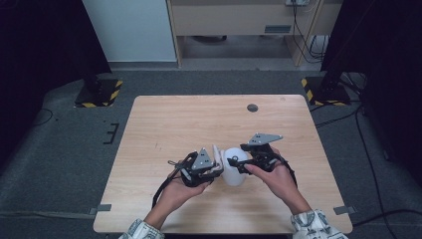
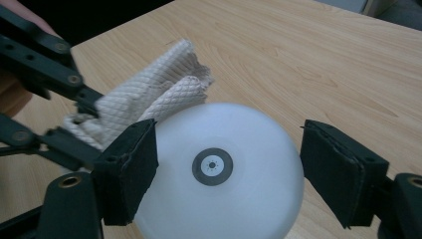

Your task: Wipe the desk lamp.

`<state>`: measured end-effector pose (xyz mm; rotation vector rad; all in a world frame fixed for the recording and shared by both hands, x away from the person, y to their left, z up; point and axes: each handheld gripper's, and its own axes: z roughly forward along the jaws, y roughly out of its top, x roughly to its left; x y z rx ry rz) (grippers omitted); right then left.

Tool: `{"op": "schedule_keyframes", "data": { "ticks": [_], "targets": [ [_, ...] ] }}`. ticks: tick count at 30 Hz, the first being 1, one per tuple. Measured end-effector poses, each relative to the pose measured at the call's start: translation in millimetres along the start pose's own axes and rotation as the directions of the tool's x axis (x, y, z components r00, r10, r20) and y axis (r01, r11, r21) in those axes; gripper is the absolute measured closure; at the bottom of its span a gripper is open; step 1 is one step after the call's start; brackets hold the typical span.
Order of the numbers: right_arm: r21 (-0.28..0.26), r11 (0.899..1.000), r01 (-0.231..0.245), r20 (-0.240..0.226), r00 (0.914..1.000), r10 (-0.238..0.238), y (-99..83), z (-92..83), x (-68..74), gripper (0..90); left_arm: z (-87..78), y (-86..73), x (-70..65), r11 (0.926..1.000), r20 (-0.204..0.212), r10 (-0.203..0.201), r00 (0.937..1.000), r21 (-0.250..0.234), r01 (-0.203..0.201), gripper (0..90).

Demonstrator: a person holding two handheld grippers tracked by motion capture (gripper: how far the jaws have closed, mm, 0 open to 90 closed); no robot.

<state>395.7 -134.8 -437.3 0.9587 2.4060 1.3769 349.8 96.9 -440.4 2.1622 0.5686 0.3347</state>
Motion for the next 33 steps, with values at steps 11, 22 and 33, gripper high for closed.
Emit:
{"op": "schedule_keyframes", "data": {
  "ticks": [11, 22, 33],
  "targets": [
    [-0.012, 1.0, -0.014, -0.007, 0.9999, 0.014, -2.4, -0.9, -2.7, 23.9, 36.8, -25.9, -9.3, 0.9926, 0.02, 0.006, 0.9998, 0.121, -0.009, 70.6],
    [-0.006, 1.0, 0.009, 0.007, 0.9999, -0.009, -0.7, -1.9, -1.6, 23.5, 41.4, -32.5, -8.2, 0.9929, 0.02, -0.014, 0.9997, 0.119, 0.011, 70.6],
    [-0.011, 0.996, 0.094, -0.033, 0.995, -0.094, -6.2, -8.3, 1.3, 5.1, 38.9, -30.5, -8.9, 0.9948, 0.02, -0.008, 0.9998, 0.101, 0.006, 70.5]
  ]
}}
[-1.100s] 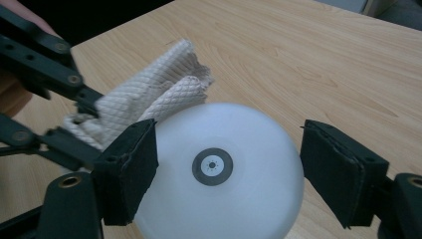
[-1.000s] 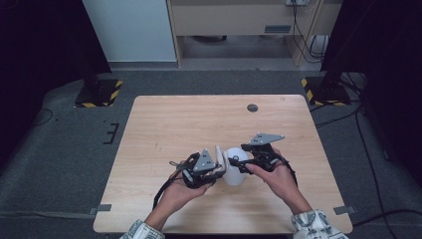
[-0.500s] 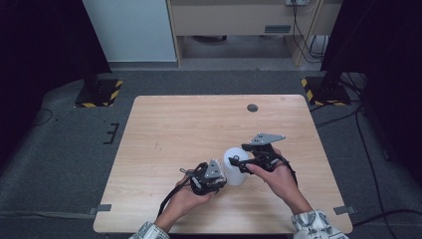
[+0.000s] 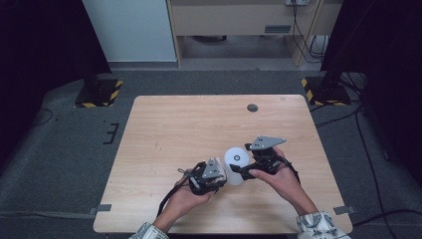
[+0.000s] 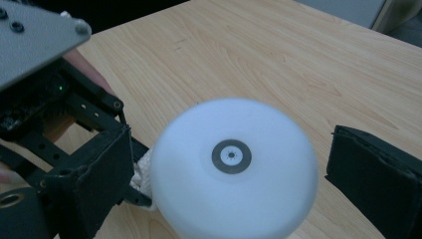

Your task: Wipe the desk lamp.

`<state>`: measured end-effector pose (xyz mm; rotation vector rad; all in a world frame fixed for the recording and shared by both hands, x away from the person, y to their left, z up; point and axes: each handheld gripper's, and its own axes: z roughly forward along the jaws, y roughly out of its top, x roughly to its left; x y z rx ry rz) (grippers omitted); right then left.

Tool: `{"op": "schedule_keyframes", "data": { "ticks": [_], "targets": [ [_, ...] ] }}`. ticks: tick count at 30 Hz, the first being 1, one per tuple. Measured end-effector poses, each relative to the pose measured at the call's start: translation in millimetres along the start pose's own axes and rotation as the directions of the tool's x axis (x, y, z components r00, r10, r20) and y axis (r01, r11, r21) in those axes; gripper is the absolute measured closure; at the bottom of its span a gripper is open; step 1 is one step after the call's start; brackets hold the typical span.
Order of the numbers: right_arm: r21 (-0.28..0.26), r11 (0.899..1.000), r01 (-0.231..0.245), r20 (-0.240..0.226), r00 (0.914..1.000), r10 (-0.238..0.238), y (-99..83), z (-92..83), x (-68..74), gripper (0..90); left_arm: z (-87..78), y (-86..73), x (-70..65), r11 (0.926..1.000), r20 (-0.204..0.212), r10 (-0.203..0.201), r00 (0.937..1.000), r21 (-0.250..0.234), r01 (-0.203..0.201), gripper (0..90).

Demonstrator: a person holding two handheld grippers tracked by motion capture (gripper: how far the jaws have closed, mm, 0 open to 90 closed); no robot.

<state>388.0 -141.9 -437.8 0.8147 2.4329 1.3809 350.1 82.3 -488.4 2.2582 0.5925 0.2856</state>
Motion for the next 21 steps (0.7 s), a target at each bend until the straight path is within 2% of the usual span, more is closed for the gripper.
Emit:
{"op": "schedule_keyframes", "data": {
  "ticks": [9, 12, 18, 21],
  "targets": [
    [0.028, 0.999, 0.037, 0.02, 0.9991, -0.038, -3.4, 10.8, 3.0, 4.7, -3.7, 0.6, 1.1, 0.9999, -0.002, -0.002, 1.0, -0.01, 0.002, 70.5],
    [0.043, 0.997, 0.061, 0.046, 0.9969, -0.063, -3.4, 13.7, 4.3, 9.2, -8.4, 2.2, 1.5, 0.9998, -0.003, 0.0, 1.0, -0.022, 0.0, 70.6],
    [0.056, 0.997, 0.06, 0.046, 0.9969, -0.063, -1.1, 15.6, 6.3, 9.3, -20.8, 8.4, -1.8, 0.9978, 0.001, 0.005, 1.0, -0.065, -0.005, 70.6],
    [0.058, 0.996, 0.068, 0.055, 0.9959, -0.071, 0.9, 19.0, 9.8, 9.3, -15.8, 7.0, -2.2, 0.9985, 0.001, 0.003, 1.0, -0.055, -0.003, 70.6]
  ]
}}
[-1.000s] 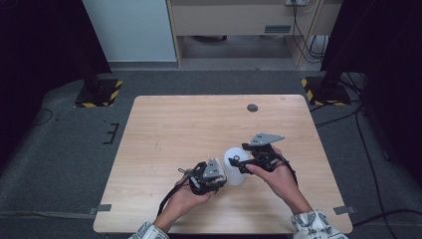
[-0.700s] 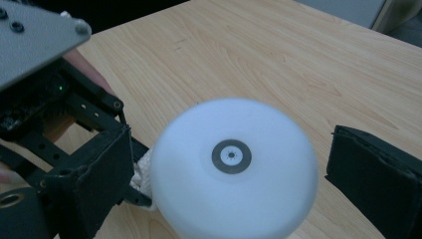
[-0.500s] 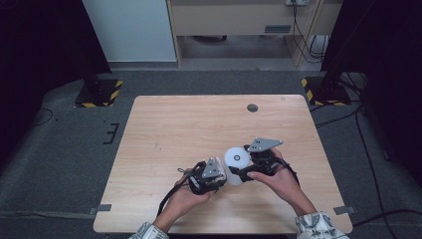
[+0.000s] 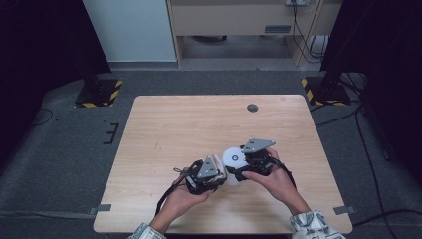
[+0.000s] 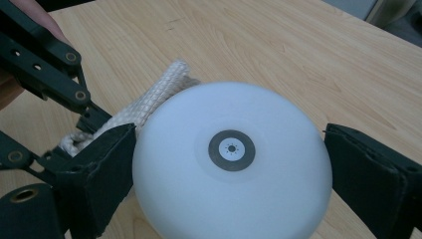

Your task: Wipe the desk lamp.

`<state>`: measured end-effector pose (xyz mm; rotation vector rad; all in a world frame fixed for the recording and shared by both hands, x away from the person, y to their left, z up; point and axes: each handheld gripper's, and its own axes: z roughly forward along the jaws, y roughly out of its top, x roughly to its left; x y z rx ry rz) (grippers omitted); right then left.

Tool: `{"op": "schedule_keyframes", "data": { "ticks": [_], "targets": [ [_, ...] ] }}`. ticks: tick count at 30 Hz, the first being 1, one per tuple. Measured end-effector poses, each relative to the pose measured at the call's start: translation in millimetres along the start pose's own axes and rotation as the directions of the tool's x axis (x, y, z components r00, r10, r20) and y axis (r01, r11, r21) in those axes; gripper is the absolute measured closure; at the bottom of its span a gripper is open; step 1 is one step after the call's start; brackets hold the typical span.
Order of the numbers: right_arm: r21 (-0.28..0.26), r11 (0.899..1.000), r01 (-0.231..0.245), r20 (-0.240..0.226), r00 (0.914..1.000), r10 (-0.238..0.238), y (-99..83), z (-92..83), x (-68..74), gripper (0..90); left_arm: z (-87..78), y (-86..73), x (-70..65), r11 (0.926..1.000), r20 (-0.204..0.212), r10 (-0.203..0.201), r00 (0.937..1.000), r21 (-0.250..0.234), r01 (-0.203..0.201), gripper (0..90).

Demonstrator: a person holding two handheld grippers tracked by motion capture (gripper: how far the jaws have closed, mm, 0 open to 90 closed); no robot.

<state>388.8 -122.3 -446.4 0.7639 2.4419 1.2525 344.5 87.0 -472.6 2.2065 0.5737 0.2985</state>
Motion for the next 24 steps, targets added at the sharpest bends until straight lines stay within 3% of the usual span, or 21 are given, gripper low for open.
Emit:
{"op": "schedule_keyframes", "data": {
  "ticks": [9, 14, 19, 21, 24],
  "targets": [
    [0.005, 1.0, -0.016, 0.024, 0.9996, 0.016, 2.4, 4.1, -0.1, 9.3, 26.7, -19.0, 6.7, 0.9955, 0.001, -0.024, 0.9997, 0.092, 0.024, 70.5],
    [0.006, 1.0, -0.016, 0.027, 0.9995, 0.016, 2.9, 4.5, 0.8, 9.3, 30.5, -22.4, 8.6, 0.9941, -0.004, -0.028, 0.9996, 0.105, 0.028, 70.5],
    [0.002, 0.999, -0.034, 0.04, 0.9986, 0.034, 2.4, 4.9, 1.1, 9.3, 25.1, -21.4, 8.3, 0.9962, -0.003, -0.042, 0.9991, 0.076, 0.042, 70.5],
    [-0.003, 0.999, -0.037, 0.042, 0.9984, 0.037, 2.3, 5.7, 2.3, 9.3, 18.8, -18.8, 7.3, 0.9978, 0.012, -0.039, 0.9992, 0.054, 0.038, 70.5],
    [-0.009, 0.999, -0.046, 0.041, 0.9981, 0.047, 3.5, 8.9, 5.3, 9.4, 5.1, -13.5, 6.2, 0.9993, -0.002, -0.031, 0.9995, 0.022, 0.031, 70.5]
  ]
}}
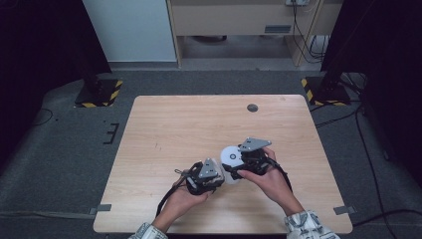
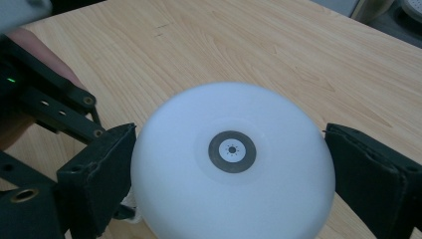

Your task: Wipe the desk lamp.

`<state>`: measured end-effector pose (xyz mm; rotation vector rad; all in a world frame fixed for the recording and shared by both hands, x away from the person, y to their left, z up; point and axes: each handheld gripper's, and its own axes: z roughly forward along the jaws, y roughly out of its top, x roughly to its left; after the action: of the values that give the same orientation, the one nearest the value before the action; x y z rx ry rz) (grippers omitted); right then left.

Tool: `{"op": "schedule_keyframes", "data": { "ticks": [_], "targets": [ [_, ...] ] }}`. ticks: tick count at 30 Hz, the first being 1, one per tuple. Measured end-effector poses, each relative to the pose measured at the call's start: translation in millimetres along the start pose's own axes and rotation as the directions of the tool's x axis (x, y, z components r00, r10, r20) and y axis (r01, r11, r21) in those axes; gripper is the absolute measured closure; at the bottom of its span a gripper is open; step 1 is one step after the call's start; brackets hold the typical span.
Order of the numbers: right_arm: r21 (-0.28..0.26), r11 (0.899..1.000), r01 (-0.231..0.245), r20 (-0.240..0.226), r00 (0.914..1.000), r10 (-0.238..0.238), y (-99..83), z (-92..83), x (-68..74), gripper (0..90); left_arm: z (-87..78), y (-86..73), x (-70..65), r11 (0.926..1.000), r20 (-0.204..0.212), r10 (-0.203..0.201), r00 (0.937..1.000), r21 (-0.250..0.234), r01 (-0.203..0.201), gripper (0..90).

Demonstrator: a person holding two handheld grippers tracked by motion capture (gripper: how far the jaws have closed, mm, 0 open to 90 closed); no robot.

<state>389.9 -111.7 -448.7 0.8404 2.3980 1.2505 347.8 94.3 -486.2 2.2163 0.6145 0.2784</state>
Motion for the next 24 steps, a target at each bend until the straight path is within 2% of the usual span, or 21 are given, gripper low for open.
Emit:
{"op": "schedule_keyframes", "data": {
  "ticks": [5, 7, 9, 13, 18, 24],
  "targets": [
    [0.002, 1.0, -0.004, 0.002, 1.0, 0.004, 5.3, 7.5, 8.3, 9.3, -16.7, 3.0, -3.9, 0.9995, -0.005, -0.006, 1.0, -0.032, 0.005, 70.4],
    [0.004, 1.0, -0.005, -0.002, 1.0, 0.005, 7.0, 9.9, 11.9, 9.3, -20.7, 2.6, -5.6, 0.9993, -0.006, -0.001, 1.0, -0.038, 0.001, 70.4],
    [0.006, 1.0, -0.01, 0.0, 1.0, 0.01, 8.2, 11.4, 14.9, 9.3, -22.1, 0.2, -5.6, 0.9988, -0.003, -0.014, 0.9999, -0.046, 0.014, 70.4],
    [0.008, 1.0, -0.011, -0.008, 0.9999, 0.011, 8.6, 12.4, 15.2, 9.3, -13.0, -5.6, -4.1, 0.999, 0.007, -0.034, 0.9994, -0.029, 0.034, 70.5],
    [0.021, 1.0, -0.006, -0.008, 0.9999, 0.006, 10.2, 12.8, 13.7, 9.3, 1.9, -10.5, -7.9, 0.9998, 0.016, -0.02, 0.9997, 0.011, 0.019, 70.5],
    [0.027, 1.0, -0.005, -0.01, 0.9999, 0.005, 10.9, 12.7, 13.1, 9.2, -1.3, -10.0, -7.8, 0.9998, 0.016, -0.019, 0.9997, 0.004, 0.019, 70.5]
  ]
}}
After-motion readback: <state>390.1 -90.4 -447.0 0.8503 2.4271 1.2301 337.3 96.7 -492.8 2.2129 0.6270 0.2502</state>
